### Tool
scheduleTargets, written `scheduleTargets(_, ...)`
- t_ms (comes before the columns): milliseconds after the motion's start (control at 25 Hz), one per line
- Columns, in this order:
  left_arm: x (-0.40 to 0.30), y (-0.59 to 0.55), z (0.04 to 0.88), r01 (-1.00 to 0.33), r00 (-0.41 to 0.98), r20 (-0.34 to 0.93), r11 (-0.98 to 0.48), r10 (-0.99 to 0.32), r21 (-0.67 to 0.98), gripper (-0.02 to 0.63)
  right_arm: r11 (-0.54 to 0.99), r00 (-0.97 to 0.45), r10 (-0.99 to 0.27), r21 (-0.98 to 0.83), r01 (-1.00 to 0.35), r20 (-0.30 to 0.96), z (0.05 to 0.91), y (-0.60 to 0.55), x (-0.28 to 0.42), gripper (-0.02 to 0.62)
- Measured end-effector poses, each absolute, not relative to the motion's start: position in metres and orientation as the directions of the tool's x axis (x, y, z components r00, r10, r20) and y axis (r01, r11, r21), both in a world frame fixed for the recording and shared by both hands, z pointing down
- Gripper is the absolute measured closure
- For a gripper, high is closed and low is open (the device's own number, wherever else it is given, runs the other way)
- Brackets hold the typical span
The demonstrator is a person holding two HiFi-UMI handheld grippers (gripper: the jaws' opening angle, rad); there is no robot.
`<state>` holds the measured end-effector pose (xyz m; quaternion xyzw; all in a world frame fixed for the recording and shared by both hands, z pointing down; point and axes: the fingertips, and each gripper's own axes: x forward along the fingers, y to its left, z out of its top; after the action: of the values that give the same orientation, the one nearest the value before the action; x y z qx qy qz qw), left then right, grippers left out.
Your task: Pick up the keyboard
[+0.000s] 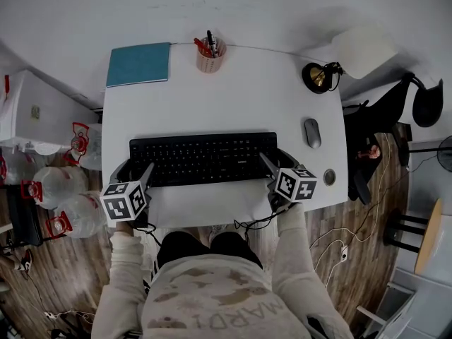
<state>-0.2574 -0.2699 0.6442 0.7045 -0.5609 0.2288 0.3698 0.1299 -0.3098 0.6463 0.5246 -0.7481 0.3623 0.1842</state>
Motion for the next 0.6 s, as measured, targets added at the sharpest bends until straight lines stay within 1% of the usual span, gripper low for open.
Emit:
scheduleTargets(160, -0.262, -0.266, 0.633, -0.961, 0.261, 0.714, -0.102, -0.65, 0.259, 0.298, 0.203, -0.372, -0.685, -0.326, -0.923, 0.627, 0.633, -0.306, 0.124, 0.308)
scheduleTargets(400, -0.262, -0.27, 0.599, -0.963, 0.255, 0.643, -0.13, -0.722, 0.236, 0.298, 0.232, -0.365, -0.752, -0.299, -0.926, 0.548, 0.596, -0.309, 0.125, 0.308)
scheduleTargets(600, -0.261, -0.267, 0.572, -0.964, 0.249, 0.595, -0.139, -0.764, 0.225, 0.298, 0.254, -0.365, -0.785, -0.278, -0.926, 0.5, 0.566, -0.307, 0.126, 0.307)
